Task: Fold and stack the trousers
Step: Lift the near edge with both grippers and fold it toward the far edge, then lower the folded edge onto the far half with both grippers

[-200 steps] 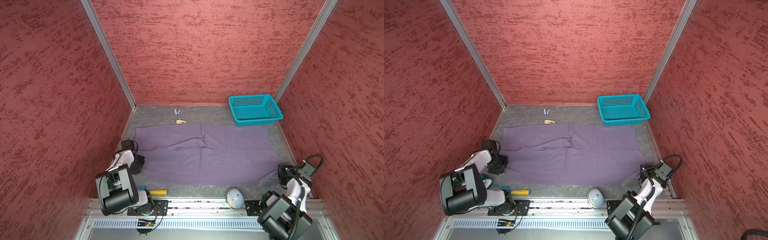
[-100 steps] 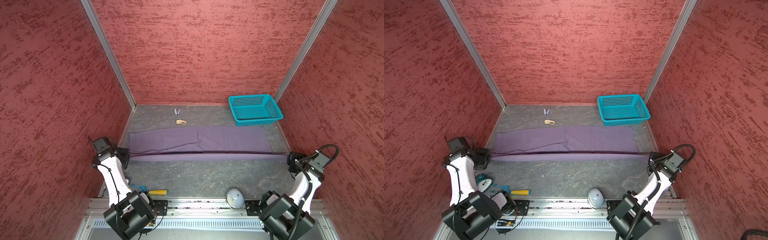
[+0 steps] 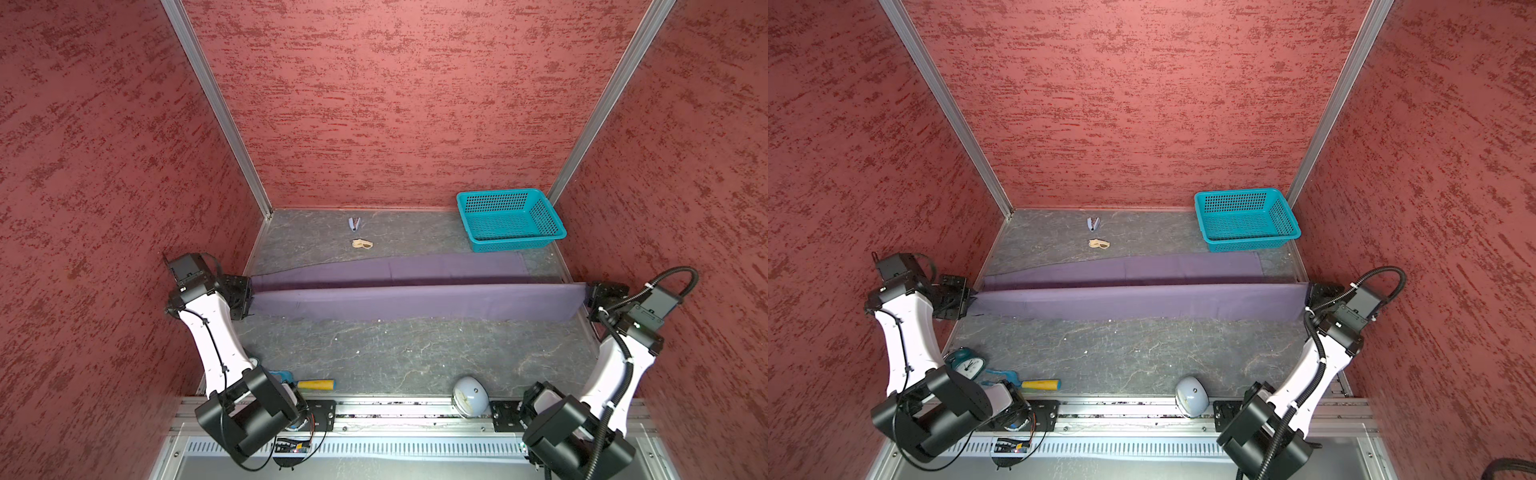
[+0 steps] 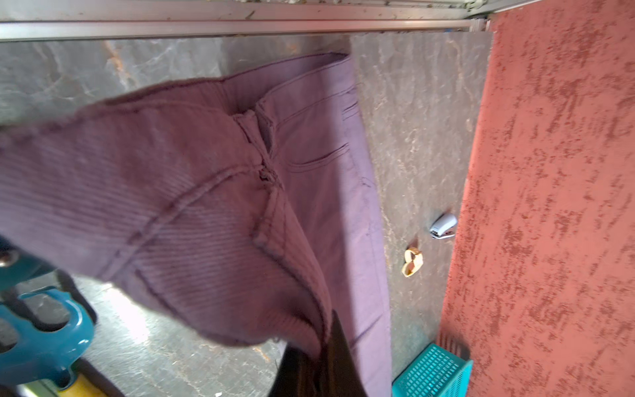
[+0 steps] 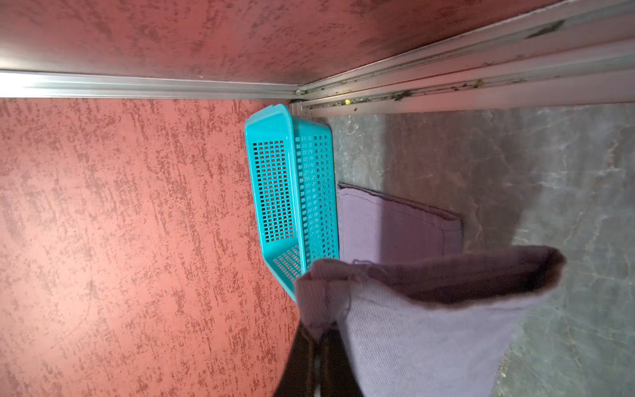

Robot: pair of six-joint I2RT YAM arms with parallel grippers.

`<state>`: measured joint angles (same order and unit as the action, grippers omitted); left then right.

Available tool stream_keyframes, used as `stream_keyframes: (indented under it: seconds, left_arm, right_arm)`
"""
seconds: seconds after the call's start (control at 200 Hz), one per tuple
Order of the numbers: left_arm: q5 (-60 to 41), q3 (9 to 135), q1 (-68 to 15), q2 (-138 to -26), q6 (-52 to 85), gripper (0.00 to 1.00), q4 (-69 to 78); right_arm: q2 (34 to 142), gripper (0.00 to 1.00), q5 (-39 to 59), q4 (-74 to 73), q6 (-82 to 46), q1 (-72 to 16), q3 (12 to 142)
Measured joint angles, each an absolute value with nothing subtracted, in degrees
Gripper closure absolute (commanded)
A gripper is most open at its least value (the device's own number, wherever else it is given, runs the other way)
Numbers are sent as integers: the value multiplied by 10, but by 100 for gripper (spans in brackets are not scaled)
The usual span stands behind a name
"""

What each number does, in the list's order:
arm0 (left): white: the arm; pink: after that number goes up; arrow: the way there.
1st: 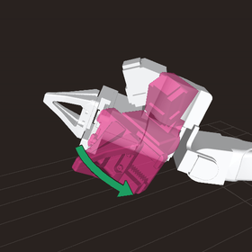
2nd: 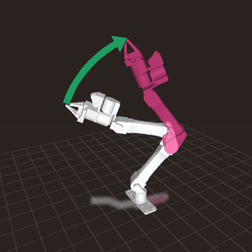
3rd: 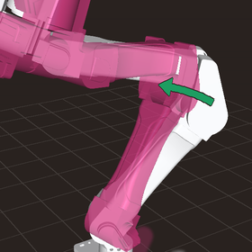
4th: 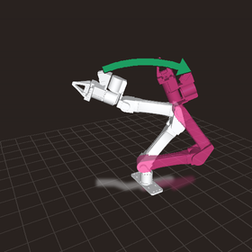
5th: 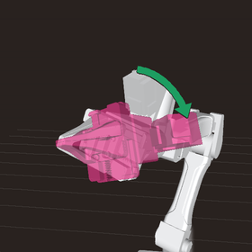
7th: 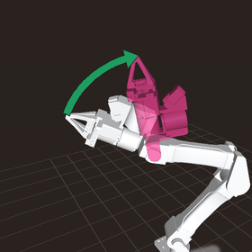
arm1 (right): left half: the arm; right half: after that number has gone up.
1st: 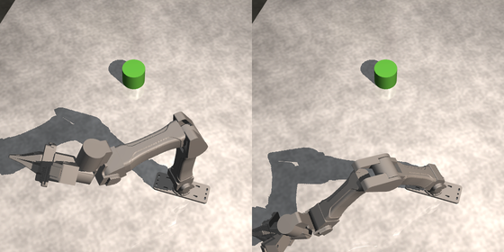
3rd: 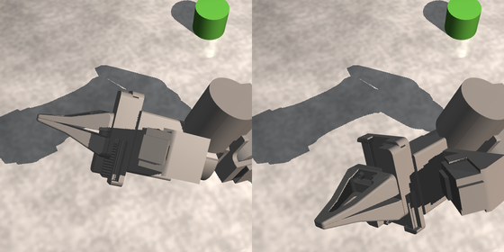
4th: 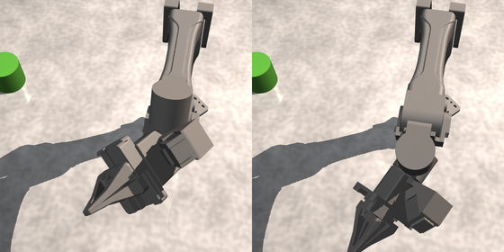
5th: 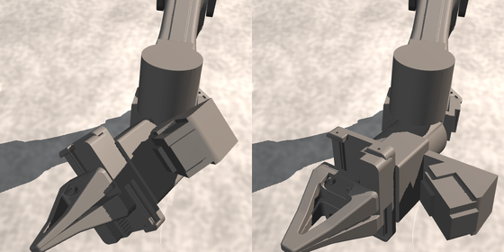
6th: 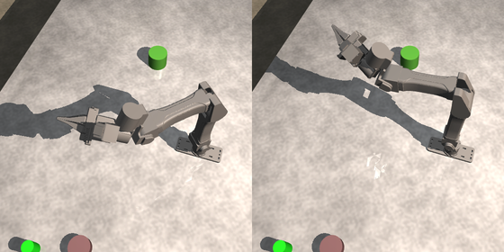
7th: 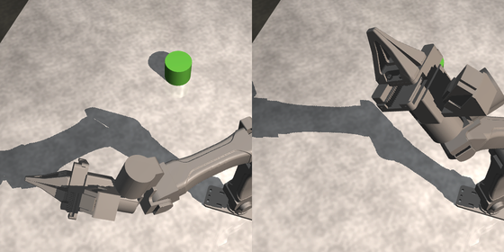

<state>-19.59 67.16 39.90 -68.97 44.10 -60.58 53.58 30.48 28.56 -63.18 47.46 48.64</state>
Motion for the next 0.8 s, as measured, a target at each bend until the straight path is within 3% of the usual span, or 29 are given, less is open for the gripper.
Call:
stream_keyframes:
  seconds: [0.301, 0.797]
  left_arm:
    - [-194, 748, 388, -688, 443, 100, -598]
    - [-157, 704, 369, -686, 437, 100, -588]
  right_arm:
    - [551, 100, 254, 269, -566, 396, 593]
    - [566, 100, 162, 261, -517, 356, 514]
